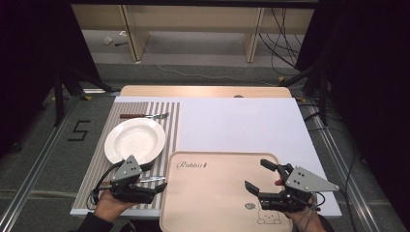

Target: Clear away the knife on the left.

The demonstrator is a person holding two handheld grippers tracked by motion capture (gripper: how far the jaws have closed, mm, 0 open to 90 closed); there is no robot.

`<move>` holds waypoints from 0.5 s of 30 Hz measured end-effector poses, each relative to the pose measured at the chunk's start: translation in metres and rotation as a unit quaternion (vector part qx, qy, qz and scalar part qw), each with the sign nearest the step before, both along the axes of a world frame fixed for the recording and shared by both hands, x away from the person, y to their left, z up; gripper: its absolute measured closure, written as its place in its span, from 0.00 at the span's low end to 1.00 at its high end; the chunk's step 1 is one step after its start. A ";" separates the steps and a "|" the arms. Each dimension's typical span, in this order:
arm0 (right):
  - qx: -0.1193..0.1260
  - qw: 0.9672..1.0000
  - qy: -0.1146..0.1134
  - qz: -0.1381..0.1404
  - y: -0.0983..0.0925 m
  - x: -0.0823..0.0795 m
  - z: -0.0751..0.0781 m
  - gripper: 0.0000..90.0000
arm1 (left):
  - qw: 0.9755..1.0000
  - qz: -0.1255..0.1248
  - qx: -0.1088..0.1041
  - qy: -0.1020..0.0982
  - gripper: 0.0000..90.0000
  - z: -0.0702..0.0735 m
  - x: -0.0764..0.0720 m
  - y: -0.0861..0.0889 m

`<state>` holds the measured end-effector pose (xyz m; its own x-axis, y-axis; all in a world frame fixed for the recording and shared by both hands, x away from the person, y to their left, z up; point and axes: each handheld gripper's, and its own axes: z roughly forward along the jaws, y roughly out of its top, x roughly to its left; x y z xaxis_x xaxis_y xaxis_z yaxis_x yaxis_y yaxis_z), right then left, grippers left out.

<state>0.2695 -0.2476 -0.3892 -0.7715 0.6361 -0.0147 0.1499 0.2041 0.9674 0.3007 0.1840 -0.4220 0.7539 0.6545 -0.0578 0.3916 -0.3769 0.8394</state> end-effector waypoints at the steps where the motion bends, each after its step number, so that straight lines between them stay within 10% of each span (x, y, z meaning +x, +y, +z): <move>1: -0.001 1.000 0.000 0.000 0.000 0.000 0.000 0.23 | 1.000 0.000 -0.001 0.001 0.21 0.000 0.000 0.001; 15: -0.001 1.000 0.002 0.000 0.000 0.001 -0.001 0.23 | 0.999 0.015 0.040 0.027 0.22 -0.003 -0.002 0.025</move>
<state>0.2701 -0.2480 -0.3898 -0.7719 0.6356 -0.0126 0.1539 0.2060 0.9664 0.2984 0.2092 -0.4250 0.7313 0.6806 -0.0449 0.4477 -0.4293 0.7844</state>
